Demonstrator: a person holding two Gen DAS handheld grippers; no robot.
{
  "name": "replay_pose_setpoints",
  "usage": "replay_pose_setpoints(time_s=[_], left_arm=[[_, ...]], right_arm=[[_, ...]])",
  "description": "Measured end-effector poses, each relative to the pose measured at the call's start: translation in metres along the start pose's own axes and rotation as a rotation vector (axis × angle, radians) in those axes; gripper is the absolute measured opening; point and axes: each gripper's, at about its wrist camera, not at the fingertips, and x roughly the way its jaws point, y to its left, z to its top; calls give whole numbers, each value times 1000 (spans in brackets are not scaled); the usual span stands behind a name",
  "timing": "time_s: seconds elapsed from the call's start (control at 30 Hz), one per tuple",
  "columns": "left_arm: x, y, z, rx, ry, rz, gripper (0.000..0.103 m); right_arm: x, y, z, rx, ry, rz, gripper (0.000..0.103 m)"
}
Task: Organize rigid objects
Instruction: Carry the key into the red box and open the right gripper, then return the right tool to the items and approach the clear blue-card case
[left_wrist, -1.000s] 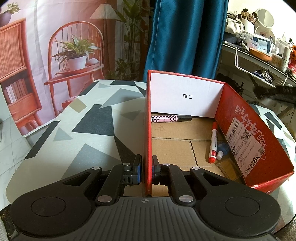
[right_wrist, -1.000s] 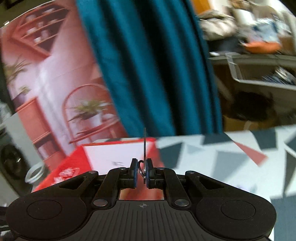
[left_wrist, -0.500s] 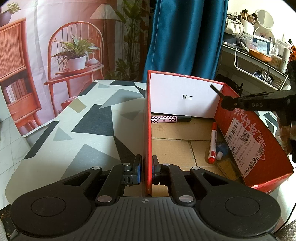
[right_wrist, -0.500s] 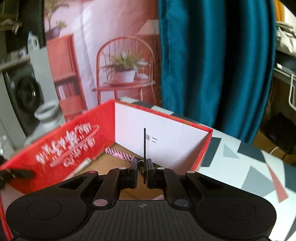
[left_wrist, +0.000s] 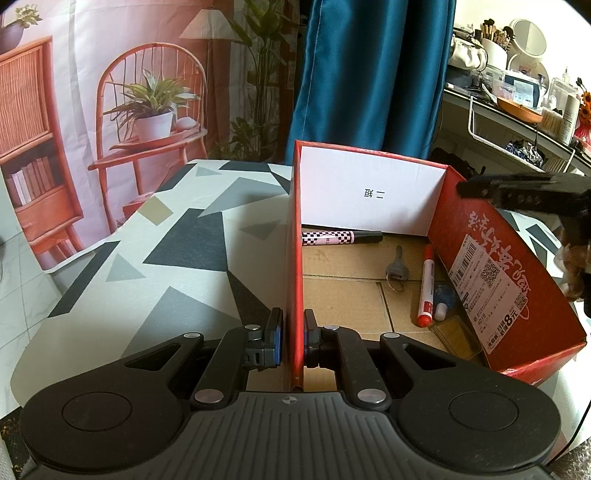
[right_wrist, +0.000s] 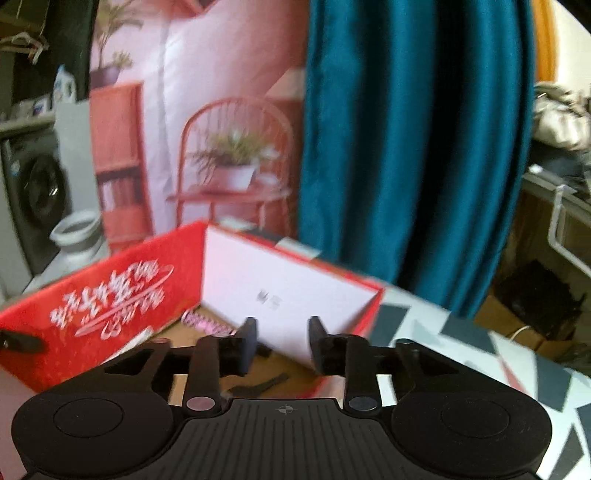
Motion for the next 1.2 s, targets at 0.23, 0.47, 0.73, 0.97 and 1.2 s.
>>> replay_pose_setpoints(time_s=[0.23,0.47,0.73,0.97,1.2], left_arm=[[0,0,0,0,0,0,11],[-1,1,0,1,-1,3,11],[-1,1,0,2,-1,2,11],[-2,2,0,-1,-2,1,11],[-1,2,-1,0,-2,1,11]], right_arm=[[-38,-38,-18,166,-150,-118,97],[-60,-82,-62,325,-152,-265,103],[-76,-94,-117,365,-82,-375,103],[-81,-84,-150,320,37,-375,103],[-80,-84,-170,350,117,-366,103]])
